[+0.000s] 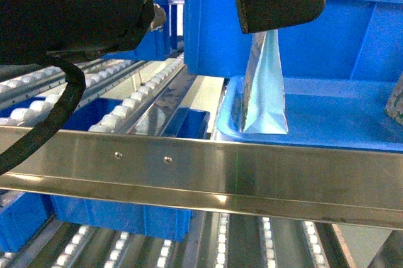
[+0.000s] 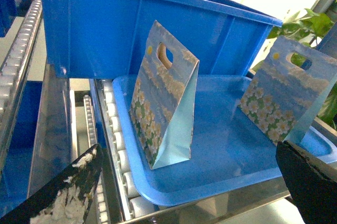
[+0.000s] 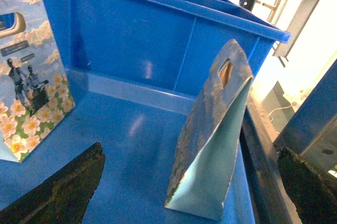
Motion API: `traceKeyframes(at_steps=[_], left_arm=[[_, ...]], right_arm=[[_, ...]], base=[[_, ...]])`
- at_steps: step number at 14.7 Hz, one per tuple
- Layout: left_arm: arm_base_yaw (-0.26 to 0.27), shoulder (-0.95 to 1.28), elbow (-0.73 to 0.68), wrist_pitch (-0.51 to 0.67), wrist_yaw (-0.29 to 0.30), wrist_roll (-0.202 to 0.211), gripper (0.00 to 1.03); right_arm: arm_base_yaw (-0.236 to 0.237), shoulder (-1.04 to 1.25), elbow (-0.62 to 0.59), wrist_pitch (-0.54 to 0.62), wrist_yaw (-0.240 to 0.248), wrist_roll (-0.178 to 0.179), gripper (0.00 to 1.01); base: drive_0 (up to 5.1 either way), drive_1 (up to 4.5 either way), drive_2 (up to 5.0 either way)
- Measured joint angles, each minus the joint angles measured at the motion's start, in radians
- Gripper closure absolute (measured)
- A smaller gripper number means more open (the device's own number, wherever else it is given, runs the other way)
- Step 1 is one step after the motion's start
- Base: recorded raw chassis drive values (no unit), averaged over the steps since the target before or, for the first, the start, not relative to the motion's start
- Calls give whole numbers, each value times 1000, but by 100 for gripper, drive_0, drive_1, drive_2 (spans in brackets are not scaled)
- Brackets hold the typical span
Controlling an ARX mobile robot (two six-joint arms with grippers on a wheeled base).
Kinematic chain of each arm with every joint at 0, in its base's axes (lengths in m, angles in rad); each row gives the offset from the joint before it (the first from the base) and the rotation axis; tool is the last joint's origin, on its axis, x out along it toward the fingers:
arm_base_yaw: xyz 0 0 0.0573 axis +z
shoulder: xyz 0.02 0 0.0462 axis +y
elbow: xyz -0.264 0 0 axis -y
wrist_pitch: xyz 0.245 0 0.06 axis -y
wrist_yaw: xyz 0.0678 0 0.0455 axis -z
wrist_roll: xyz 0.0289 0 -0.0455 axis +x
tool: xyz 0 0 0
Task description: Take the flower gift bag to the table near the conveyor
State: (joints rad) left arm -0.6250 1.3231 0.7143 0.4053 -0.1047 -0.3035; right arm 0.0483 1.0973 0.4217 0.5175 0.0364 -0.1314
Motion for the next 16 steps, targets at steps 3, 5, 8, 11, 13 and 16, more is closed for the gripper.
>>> traceKeyframes(at_steps=[3, 5, 8, 11, 13, 16], left_arm=[[0, -2, 0, 0, 0, 5, 5], [0, -2, 0, 0, 0, 5, 5], [0, -2, 0, 0, -3, 6, 5], [0, -2, 0, 0, -2, 10, 5], [0, -2, 0, 0, -2, 13, 5], [0, -2, 0, 0, -3, 14, 5]], right_arm=[[-3, -5, 0, 3, 9, 0, 3], [-3, -3, -3, 24, 13, -2, 3], [-43, 22, -5, 79, -16, -19, 3], [-77, 126, 26, 145, -76, -17, 3], [-86, 151, 37, 149, -82, -15, 3], [-87, 164, 47, 111, -114, -8, 3]], base=[[0, 0, 0], [0, 0, 0], [0, 0, 0], [0, 0, 0], [0, 0, 0], [0, 0, 0]])
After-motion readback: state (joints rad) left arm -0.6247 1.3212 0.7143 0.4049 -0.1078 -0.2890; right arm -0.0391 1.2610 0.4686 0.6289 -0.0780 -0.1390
